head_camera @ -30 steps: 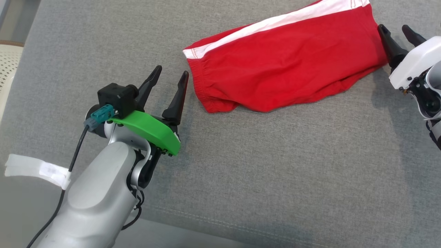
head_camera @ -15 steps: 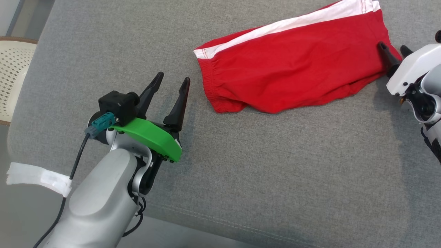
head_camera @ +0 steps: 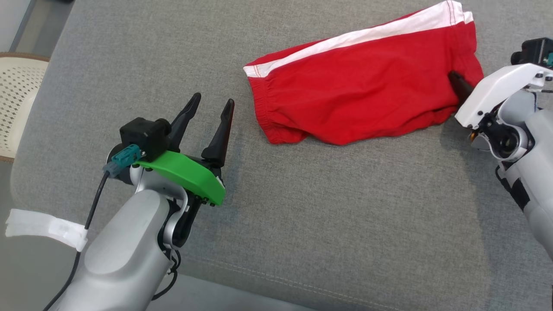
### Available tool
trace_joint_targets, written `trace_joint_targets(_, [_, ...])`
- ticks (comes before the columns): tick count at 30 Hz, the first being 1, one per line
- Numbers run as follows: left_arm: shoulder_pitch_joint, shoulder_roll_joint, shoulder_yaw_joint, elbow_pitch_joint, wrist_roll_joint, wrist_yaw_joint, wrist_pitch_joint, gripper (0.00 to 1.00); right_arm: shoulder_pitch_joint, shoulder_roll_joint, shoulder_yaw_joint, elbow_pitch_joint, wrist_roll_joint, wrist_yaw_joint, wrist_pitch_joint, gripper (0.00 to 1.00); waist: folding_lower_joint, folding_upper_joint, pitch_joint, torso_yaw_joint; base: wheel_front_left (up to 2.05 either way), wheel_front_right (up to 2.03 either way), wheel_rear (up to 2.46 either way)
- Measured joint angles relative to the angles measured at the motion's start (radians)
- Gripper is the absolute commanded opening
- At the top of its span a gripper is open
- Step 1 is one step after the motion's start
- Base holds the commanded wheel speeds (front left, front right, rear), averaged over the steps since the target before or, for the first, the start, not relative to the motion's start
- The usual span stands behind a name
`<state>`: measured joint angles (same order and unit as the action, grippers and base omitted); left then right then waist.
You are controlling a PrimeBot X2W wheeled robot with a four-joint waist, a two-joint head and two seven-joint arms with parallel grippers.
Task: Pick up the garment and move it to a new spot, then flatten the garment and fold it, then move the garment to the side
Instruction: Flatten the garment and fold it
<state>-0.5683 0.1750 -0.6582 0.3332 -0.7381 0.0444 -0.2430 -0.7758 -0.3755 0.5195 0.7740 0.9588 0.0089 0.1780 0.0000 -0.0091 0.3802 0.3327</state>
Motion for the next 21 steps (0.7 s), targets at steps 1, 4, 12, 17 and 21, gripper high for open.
trace_joint_targets(1, [0.003,0.001,0.001,0.0,0.002,0.0,0.0,1.0,0.006,0.01,0.0,0.0,0.002,0.002,-0.002,0.0,0.0,0.0,-0.004,-0.002,0.0,0.0,0.0])
trace_joint_targets(4, [0.017,0.004,0.005,0.006,0.002,0.0,0.0,1.0,0.015,0.024,-0.005,0.0,0.003,0.008,-0.026,0.0,0.0,0.0,-0.019,-0.009,0.0,0.0,0.0])
trace_joint_targets(12, [0.059,0.033,0.012,0.016,0.002,0.0,0.0,1.0,0.078,0.069,-0.047,-0.001,0.039,0.026,-0.116,0.0,0.0,0.0,-0.069,-0.044,0.0,0.0,0.0])
trace_joint_targets(17, [0.089,0.05,0.015,0.019,0.002,0.001,0.0,1.0,0.137,0.095,-0.047,-0.002,0.048,0.044,-0.153,0.0,0.0,0.0,-0.105,-0.08,0.0,0.0,0.0])
trace_joint_targets(21, [0.127,0.071,0.019,0.019,0.002,0.009,0.0,1.0,0.198,0.109,-0.035,-0.013,0.047,0.065,-0.196,0.0,0.0,0.0,-0.142,-0.124,0.0,0.0,0.0])
